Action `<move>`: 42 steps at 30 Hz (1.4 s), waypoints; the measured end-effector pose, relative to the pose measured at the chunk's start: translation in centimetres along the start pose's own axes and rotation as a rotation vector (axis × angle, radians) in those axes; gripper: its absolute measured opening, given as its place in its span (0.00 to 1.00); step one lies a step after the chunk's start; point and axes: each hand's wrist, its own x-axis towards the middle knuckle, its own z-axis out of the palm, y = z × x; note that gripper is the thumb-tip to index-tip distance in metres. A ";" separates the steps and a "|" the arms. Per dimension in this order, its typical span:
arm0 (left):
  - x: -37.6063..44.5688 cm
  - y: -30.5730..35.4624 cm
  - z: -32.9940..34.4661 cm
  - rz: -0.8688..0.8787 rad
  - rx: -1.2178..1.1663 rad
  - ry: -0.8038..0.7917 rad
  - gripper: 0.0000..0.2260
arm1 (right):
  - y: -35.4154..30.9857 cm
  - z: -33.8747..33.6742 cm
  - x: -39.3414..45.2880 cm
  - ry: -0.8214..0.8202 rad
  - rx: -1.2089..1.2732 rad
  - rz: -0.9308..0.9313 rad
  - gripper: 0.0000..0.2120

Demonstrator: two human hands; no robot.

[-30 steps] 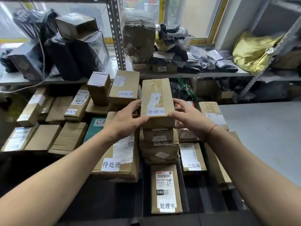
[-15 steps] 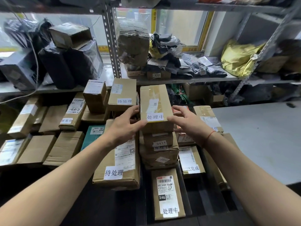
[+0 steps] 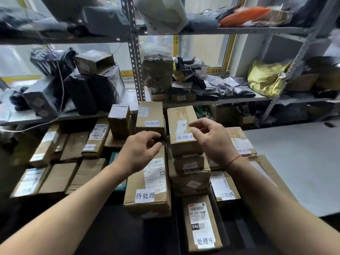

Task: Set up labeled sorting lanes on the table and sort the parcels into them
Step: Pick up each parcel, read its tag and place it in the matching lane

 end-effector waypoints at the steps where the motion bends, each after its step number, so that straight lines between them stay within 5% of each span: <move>1: -0.5 -0.1 -0.3 0.011 0.037 0.012 0.17 | -0.3 0.4 -0.2 -0.022 -0.032 -0.034 0.08; 8: -5.3 -3.1 -2.6 -0.042 0.263 0.088 0.15 | -1.9 5.0 -1.8 -0.243 -0.188 -0.167 0.10; 18: -11.4 -14.3 -8.9 -0.111 0.372 0.080 0.14 | -6.4 17.6 -3.7 -0.329 -0.366 -0.242 0.06; 31: -13.3 -32.5 -17.5 -0.216 0.321 -0.035 0.18 | -12.0 36.3 -3.3 -0.451 -0.411 0.043 0.16; 42: -10.8 -42.4 -19.8 -0.533 0.365 -0.034 0.22 | -11.0 49.6 3.3 -0.556 -0.293 0.069 0.20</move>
